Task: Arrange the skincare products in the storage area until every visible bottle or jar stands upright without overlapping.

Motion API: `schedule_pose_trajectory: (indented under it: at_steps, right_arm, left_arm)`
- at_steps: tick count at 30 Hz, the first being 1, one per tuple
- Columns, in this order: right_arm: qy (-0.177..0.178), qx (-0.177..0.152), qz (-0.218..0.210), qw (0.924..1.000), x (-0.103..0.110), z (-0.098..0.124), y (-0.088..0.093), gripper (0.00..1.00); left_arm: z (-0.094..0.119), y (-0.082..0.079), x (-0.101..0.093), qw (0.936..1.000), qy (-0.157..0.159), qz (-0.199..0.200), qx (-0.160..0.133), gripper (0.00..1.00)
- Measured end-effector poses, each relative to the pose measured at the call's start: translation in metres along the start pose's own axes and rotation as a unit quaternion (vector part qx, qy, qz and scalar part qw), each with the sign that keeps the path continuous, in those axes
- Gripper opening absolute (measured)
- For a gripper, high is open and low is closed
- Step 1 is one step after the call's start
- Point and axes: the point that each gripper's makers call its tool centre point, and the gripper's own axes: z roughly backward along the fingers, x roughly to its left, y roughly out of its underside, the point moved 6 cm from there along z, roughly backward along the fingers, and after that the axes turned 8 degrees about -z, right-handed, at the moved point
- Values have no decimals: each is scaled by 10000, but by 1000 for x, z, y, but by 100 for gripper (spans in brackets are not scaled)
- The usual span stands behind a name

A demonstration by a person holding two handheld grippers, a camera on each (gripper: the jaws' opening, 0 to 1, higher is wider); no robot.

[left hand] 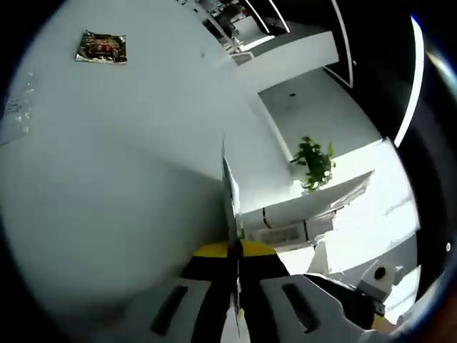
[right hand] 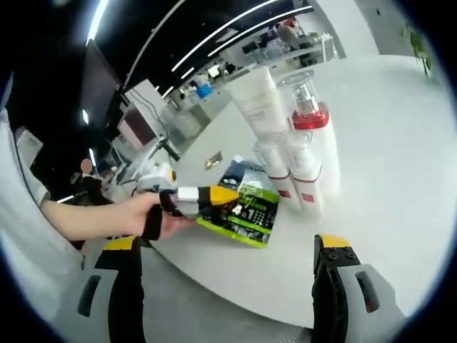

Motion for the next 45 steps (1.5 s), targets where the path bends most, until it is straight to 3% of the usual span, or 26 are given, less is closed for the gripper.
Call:
schedule_pose_trajectory:
  at_steps: [7, 16, 31, 40, 43, 44, 45]
  right_arm:
    - [9, -12, -12, 10000, 0, 1, 0, 99]
    - [-10, 9, 5, 10000, 2, 1, 0, 99]
    - [-12, -4, 6, 10000, 2, 2, 0, 99]
    - [2, 6, 23, 10000, 2, 2, 0, 99]
    - [8, 9, 22, 10000, 2, 1, 0, 99]
    - [11, 17, 15, 10000, 1, 1, 0, 99]
    - [15, 21, 17, 10000, 2, 1, 0, 99]
  left_arm:
    - [2, -4, -6, 9993, -213, -311, 67, 6]
    - [5, -8, -3, 9943, -656, -829, 150, 26]
    - [6, -16, 12, 9861, -986, -1316, 251, 34]
    - [3, -22, 13, 9815, -919, -1663, 253, 34]
    - [-4, -19, 8, 9664, -806, -2416, 348, 39]
    - [-6, -19, 9, 9560, -781, -2797, 421, 39]
    - [-7, -18, 10, 9381, -820, -3325, 529, 39]
